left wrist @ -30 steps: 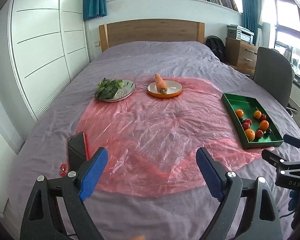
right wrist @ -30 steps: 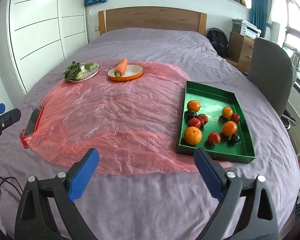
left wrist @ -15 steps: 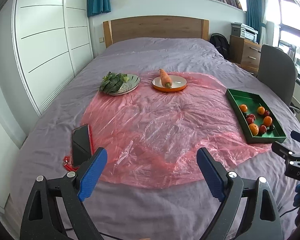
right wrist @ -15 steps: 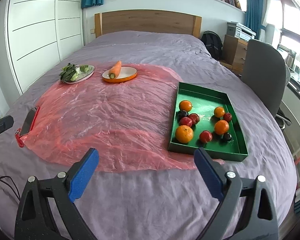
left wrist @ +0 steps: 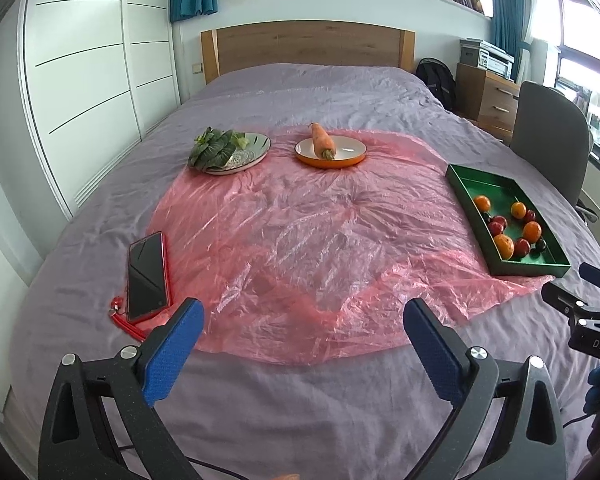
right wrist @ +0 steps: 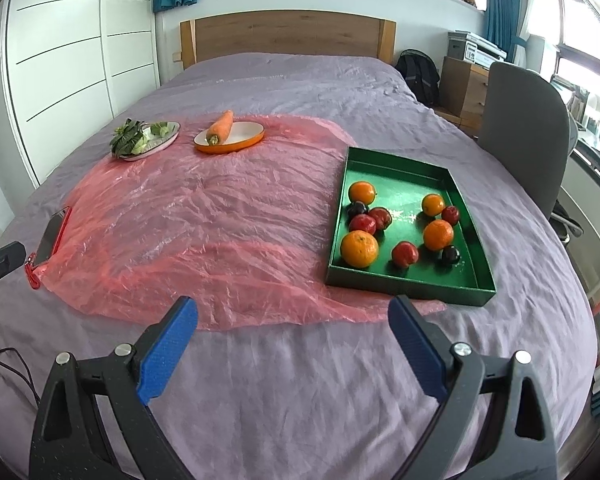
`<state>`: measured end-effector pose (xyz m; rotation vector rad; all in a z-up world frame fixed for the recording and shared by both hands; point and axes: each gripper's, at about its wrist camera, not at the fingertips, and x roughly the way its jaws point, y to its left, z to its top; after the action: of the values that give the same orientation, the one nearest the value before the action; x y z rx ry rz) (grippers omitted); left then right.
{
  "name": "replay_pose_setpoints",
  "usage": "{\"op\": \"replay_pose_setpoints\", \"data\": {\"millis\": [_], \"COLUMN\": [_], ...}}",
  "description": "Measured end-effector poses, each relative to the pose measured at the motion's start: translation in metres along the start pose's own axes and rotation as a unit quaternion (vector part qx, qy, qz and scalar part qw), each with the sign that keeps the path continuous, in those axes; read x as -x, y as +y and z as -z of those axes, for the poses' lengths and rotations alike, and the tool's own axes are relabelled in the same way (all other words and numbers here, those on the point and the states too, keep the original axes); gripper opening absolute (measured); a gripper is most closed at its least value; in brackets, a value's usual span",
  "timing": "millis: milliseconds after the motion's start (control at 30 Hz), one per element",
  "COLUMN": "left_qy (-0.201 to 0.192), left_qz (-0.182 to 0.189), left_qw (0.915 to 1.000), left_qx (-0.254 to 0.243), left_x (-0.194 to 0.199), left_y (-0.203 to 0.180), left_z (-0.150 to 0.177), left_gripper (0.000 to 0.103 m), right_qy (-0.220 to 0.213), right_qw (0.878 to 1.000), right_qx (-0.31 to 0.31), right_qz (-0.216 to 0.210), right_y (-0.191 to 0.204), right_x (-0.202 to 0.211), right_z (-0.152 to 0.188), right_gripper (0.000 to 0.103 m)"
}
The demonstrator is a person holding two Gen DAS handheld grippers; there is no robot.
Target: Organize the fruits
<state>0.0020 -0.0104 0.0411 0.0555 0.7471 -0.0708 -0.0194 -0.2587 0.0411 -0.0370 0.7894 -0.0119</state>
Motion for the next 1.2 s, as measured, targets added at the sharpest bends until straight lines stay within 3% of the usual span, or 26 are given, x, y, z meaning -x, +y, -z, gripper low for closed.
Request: {"op": "replay_pose_setpoints", "data": {"millis": [1200], "left_qy": [0.012], "left_qz": [0.025], "left_qw": [0.9996], "left_qx": [0.000], "left_x": [-0.011], "left_y": [-0.003], "left_z": [0.004], "left_gripper": [0.098], "right_qy": [-0.005], "right_qw": [0.999], "right_qx": [-0.034], "right_qz": [0.001], "right_y": [-0.024], "right_x": [-0.004], "right_z": [0.001], "right_gripper": [0.103]}}
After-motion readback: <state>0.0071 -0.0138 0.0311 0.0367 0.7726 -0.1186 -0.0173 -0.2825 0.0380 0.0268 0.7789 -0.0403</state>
